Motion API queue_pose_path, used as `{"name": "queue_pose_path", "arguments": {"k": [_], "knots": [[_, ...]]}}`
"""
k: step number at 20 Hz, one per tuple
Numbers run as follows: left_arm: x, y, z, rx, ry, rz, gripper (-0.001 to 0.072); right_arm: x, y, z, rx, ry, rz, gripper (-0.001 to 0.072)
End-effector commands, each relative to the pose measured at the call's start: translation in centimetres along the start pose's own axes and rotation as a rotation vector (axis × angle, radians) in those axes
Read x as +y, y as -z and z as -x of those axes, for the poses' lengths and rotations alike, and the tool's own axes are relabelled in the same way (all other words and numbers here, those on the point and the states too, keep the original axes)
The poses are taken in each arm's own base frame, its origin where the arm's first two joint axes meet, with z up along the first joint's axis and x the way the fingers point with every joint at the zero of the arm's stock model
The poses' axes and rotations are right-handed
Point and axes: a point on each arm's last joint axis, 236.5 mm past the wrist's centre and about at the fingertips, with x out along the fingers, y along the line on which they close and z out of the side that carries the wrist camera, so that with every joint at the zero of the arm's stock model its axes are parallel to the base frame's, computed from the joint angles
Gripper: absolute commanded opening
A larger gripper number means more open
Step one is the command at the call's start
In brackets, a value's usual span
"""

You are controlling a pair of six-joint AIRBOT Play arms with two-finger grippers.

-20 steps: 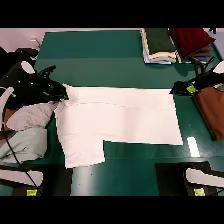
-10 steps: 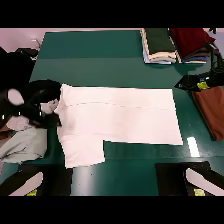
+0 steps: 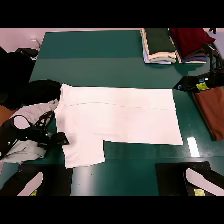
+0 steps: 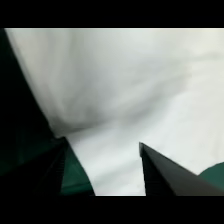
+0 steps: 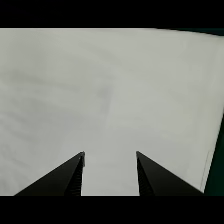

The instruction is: Fold the shirts.

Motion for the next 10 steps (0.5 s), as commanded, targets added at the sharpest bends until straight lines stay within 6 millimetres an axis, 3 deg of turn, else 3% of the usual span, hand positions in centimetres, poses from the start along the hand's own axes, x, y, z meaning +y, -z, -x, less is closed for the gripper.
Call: {"name": "queue_pose_path", "arguments": {"k": [1,2,3,4,7,10], "knots": [[-0.5,0.8,-1.0,0.014,0.042,0.022,0.0536,0.1,0.1,0.0,0.004,-0.002,0.0,0.0385],[-0.7,0.7,-0.8,0.016,0.047,0.018,0.0404,0.0,0.3,0.0,0.012,-0.001,0.0,0.0384],[-0.9,0.4,-0.4,0.009,0.049,0.004,0.0165,-0.2,0.6,0.1,0.024,0.001,-0.004,0.0384],[-1.3,0.0,0.1,-0.003,0.051,-0.018,0.005,-0.6,1.0,0.2,0.042,0.004,-0.015,0.0384],[-2.5,-1.8,2.2,-0.059,0.058,-0.062,0.0024,-3.6,3.2,1.0,0.121,0.068,-0.057,0.0384],[-3.5,-3.5,4.0,-0.115,0.064,-0.094,0.0024,-8.0,8.9,0.7,0.214,0.145,-0.187,0.0385]]}}
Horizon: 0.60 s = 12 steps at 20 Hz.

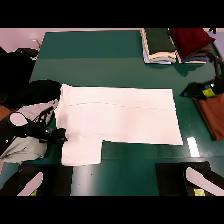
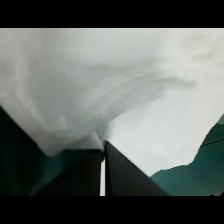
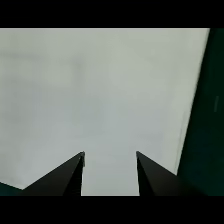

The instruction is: Fold the shirts.

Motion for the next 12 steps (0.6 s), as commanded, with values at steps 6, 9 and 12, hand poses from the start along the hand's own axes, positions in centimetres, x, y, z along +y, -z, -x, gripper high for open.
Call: {"name": "queue_pose_path", "arguments": {"k": [6,9,12], "knots": [[-1.3,-2.0,1.8,-0.062,0.013,-0.059,0.0024,-9.4,18.2,-7.1,0.296,0.028,-0.493,0.0548],[-1.3,-2.2,1.9,-0.071,0.014,-0.06,0.0024,-8.0,20.6,-9.6,0.356,-0.054,-0.545,0.0494],[-1.3,-2.1,1.8,-0.064,0.013,-0.062,0.0024,-6.5,19.9,-10.9,0.36,-0.082,-0.492,0.0428]]}}
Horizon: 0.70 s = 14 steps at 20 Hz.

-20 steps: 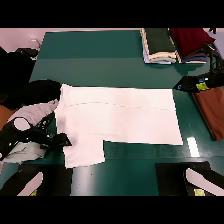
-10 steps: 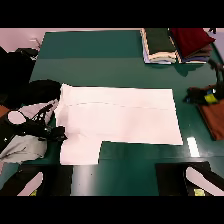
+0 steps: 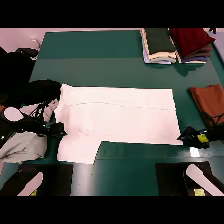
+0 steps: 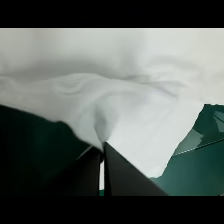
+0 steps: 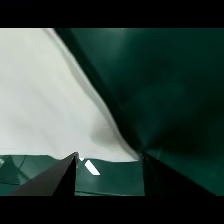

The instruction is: Fold the shirts.

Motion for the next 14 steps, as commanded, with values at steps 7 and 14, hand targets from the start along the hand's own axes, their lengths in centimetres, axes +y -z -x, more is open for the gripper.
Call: {"name": "queue_pose_path", "arguments": {"k": [7,14], "knots": [[-0.8,1.0,2.5,-0.026,-0.02,-0.064,0.0021,4.9,-1.0,2.6,-0.093,0.078,0.309,0.0018],[-2.5,6.8,5.8,0.042,-0.008,-0.056,0.0022,2.9,0.3,9.3,-0.235,0.312,0.417,0.0017]]}}
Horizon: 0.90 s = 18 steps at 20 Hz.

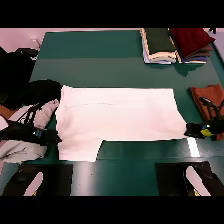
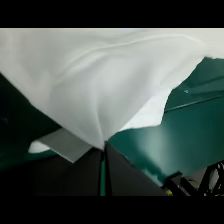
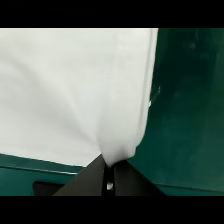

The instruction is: Fold the shirts.

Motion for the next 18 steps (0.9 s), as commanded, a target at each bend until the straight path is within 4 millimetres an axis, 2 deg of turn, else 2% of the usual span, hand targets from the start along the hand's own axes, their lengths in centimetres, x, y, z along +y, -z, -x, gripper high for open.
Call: {"name": "queue_pose_path", "arguments": {"k": [1,4,7,11,14,16,18], "knots": [[-0.6,0.7,1.2,-0.01,-0.002,0.007,0.0021,-1.3,-0.9,3.0,-0.086,0.1,0.027,0.0017],[-0.7,-5.2,2.1,-0.203,-0.012,-0.045,0.0022,-1.6,-4.2,3.8,-0.126,0.108,0.037,0.0017],[-0.1,-10.6,2.2,-0.282,-0.029,-0.064,0.0022,-0.5,-8.4,3.2,-0.115,0.103,0.107,0.0017],[1.4,-18.5,0.9,-0.323,-0.057,-0.073,0.0023,1.1,-14.6,2.0,-0.123,0.095,0.124,0.0017],[2.4,-23.5,0.0,-0.346,-0.07,-0.077,0.0024,1.9,-17.8,1.0,-0.105,0.089,0.13,0.0017],[2.7,-25.9,-1.0,-0.352,-0.062,-0.075,0.0024,2.1,-19.4,0.3,-0.089,0.086,0.137,0.0017],[2.8,-26.8,-2.0,-0.339,-0.041,-0.055,0.0025,2.0,-20.5,-0.1,-0.081,0.084,0.136,0.0019]]}}
